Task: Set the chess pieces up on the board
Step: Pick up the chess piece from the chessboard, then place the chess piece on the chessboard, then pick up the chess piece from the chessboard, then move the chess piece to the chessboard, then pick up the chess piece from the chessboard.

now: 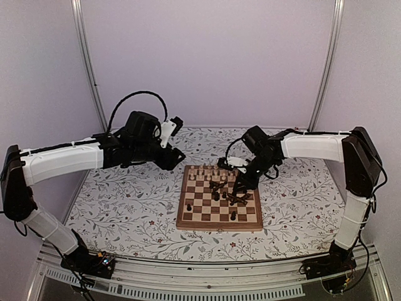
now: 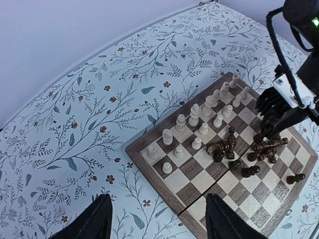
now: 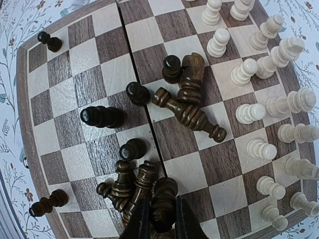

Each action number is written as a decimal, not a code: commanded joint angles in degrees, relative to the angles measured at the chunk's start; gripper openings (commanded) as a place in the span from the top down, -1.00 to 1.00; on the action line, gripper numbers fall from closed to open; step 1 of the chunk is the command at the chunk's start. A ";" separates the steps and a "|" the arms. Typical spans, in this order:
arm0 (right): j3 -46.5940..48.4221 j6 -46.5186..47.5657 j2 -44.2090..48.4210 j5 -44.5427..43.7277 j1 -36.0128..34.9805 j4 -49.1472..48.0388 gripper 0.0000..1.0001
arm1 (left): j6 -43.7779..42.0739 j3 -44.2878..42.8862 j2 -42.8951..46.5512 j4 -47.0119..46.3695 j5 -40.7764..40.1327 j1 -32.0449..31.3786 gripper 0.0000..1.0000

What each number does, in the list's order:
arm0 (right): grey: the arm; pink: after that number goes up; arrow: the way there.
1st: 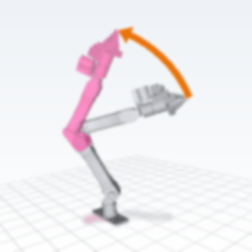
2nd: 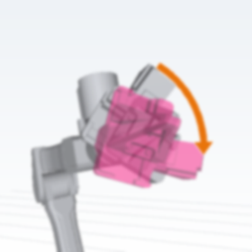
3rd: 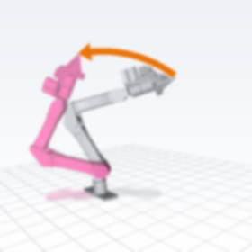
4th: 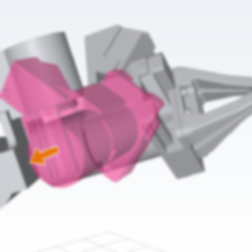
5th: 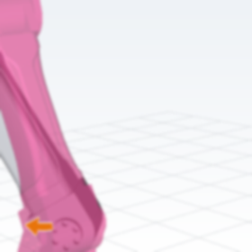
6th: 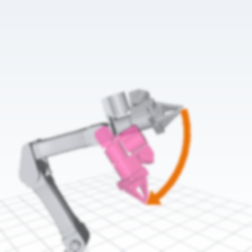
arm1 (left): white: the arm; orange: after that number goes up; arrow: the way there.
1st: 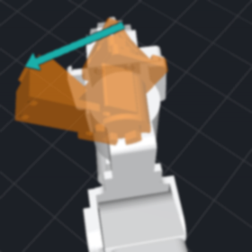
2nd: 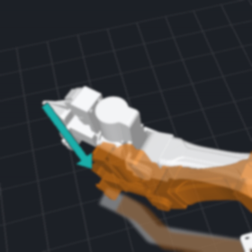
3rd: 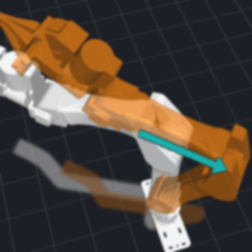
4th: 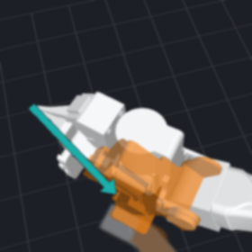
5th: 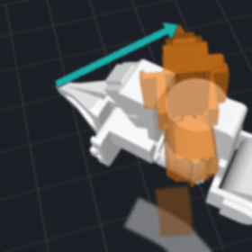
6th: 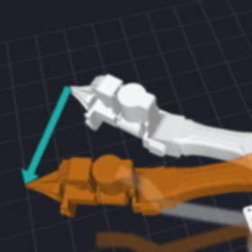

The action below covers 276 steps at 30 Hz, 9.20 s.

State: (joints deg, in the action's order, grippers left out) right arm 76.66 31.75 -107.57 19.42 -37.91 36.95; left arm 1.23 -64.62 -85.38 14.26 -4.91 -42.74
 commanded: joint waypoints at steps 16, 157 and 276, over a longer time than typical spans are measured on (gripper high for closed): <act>1.47 -0.20 5.53 -4.80 -0.15 -1.27 0.98 | -0.44 -1.65 -1.19 0.46 1.14 -0.24 -0.32; -2.47 2.69 0.30 0.29 4.83 -1.75 0.44 | -6.58 -3.54 -3.30 4.83 13.45 -5.51 -0.25; -7.15 4.68 7.28 6.73 8.53 -3.96 0.10 | -1.83 -3.44 -3.46 -8.31 -1.52 -3.76 -0.10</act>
State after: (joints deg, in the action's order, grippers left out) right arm 69.43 35.38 -100.25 26.81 -27.53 30.92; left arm -2.37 -70.43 -90.98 10.50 -8.64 -47.83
